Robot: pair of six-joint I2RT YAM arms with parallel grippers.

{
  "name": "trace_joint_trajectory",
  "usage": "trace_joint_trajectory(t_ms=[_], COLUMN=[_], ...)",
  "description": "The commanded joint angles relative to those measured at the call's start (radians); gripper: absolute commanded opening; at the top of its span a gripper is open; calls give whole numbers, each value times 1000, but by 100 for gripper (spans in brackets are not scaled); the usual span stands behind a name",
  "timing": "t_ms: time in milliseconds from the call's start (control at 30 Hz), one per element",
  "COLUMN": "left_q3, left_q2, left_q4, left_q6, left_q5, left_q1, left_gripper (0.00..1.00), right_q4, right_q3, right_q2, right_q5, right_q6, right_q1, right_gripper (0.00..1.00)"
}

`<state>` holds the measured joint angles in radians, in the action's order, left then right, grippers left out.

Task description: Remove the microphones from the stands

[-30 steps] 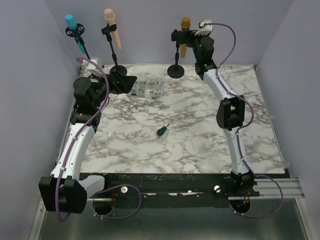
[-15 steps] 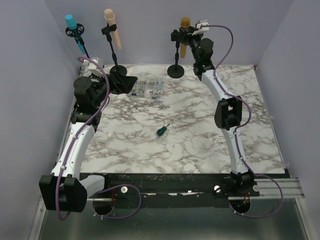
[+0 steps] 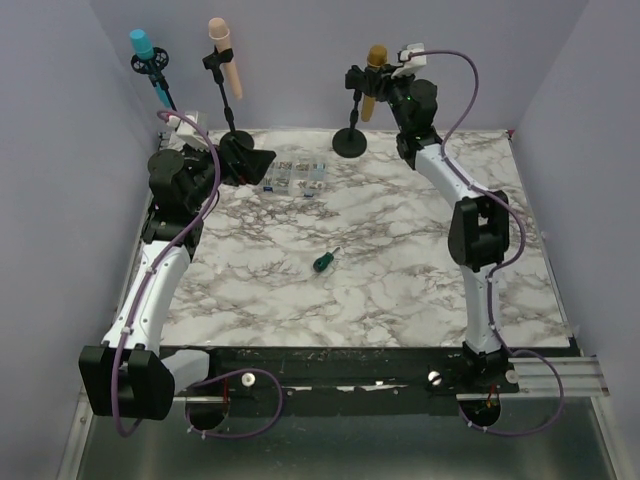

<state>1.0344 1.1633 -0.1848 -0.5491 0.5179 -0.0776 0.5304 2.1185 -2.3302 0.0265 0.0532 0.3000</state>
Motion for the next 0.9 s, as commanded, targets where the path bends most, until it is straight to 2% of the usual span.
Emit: trace_joint_trajectory(t_ms=[0,267,400,567,700,867], left_q3=[21,36,33,48,52,30], left_q2=[-3,16,50,83,101,100], left_q4=[-17,-30,-82,-92,-98,-130], left_q6=[-1,-27,-102,-109,-87,-43], left_q5=[36,78,142,194,208,207], left_q1=[-1,-2,-11,-96,-179,-267], left_gripper=[99,99,99,99,99,99], right_q4=[35,-64,-62,-121,-198,-308], right_q3=[-236,-651,-888,-1112,-1235,-1307], right_q2=[227,593,787,1034,1205,1366], right_q5=[-9,13,22,17,40,102], right_q6=[37,68,38,79,108,148], right_q1=[3,30,86,122,133,135], right_gripper=[1,1,1,1,1,1])
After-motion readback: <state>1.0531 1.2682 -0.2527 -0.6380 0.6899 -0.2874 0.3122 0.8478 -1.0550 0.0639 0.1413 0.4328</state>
